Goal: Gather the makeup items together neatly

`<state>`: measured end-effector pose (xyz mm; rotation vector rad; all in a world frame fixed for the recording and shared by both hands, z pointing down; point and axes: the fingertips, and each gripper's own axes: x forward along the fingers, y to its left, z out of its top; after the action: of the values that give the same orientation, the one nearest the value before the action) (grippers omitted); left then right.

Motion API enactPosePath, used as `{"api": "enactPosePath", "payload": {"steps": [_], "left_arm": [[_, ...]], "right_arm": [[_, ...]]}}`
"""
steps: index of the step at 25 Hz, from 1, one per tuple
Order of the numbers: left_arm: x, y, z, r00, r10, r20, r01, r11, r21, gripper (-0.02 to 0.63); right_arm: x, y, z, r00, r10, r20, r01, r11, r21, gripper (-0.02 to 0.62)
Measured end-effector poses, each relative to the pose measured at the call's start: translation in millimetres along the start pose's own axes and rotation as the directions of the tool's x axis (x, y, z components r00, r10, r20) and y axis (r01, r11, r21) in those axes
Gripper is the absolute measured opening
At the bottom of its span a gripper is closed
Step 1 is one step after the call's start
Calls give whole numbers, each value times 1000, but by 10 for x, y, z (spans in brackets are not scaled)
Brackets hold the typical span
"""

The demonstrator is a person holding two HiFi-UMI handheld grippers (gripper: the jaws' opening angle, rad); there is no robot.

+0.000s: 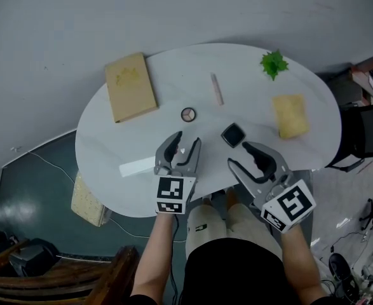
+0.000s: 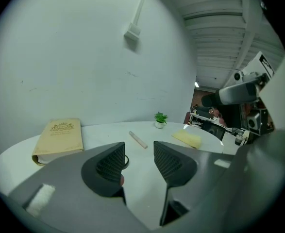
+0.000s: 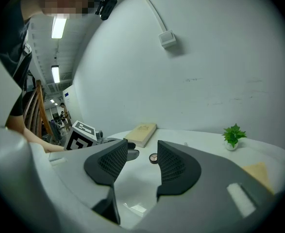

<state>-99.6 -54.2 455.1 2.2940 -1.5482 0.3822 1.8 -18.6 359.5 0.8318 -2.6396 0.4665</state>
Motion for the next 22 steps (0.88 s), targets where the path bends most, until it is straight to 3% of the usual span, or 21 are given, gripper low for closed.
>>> {"api": "enactPosePath", "payload": {"steps": [22], "left_arm": [[760, 427, -491, 992, 61, -110, -57, 997, 43, 238]], "right_arm": [[192, -255, -252, 999, -11, -32, 13, 998, 60, 181]]}}
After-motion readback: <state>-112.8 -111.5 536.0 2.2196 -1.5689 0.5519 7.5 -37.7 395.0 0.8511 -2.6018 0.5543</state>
